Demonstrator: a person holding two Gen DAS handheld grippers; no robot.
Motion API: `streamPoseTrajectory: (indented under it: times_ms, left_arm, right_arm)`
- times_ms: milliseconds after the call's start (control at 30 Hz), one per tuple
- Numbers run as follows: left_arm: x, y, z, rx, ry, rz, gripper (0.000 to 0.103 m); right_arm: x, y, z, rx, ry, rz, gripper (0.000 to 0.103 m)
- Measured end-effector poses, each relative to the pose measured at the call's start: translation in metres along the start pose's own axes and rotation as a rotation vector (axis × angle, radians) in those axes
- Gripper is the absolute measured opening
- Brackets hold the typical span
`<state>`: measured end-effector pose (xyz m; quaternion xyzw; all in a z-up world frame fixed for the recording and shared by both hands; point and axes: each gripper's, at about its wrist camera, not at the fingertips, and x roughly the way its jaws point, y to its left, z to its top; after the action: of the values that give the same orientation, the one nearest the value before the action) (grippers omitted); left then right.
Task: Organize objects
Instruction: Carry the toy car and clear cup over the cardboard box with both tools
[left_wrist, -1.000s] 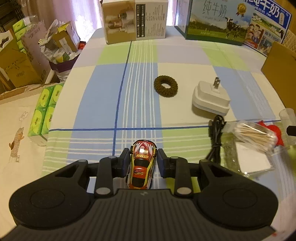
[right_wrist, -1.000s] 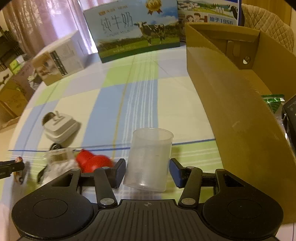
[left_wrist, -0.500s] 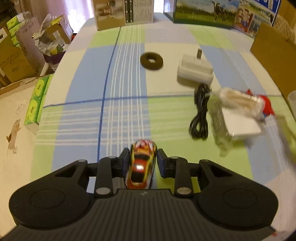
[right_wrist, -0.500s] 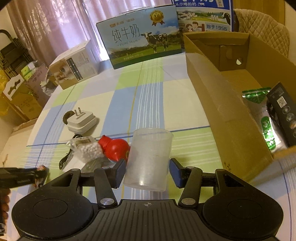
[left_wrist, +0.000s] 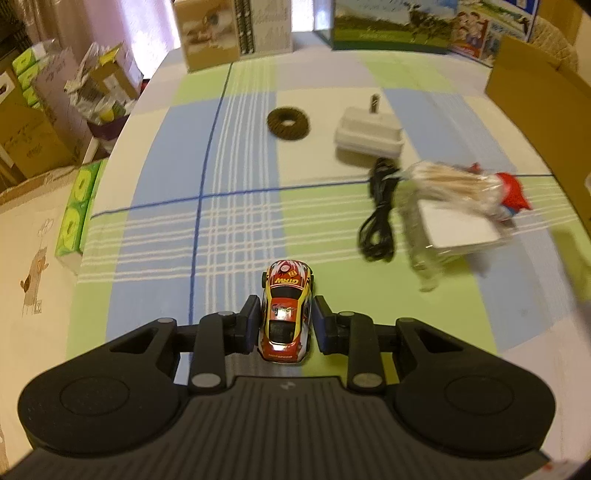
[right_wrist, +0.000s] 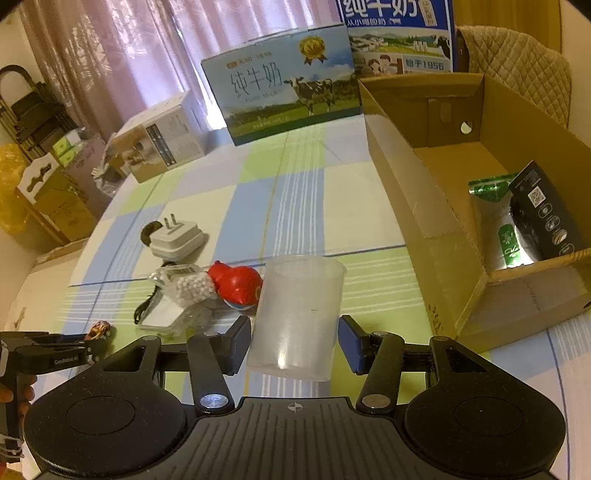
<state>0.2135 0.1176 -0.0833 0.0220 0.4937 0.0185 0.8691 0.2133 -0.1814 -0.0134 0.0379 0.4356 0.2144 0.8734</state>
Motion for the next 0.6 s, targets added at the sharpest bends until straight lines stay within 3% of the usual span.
streamPoseTrajectory:
  times_ms: [333,600]
  left_arm:
    - [-0.047,-0.046,0.019,0.028,-0.075,-0.069,0.025]
    - [-0.080,-0.109,0.040,0.085,-0.150,-0.178,0.025]
  right_arm:
    - [-0.033,-0.008,0.007,-0.029,-0.053,0.048,0.049]
    - [-0.065,-0.033,0.014,-0.030,-0.106,0.054,0.049]
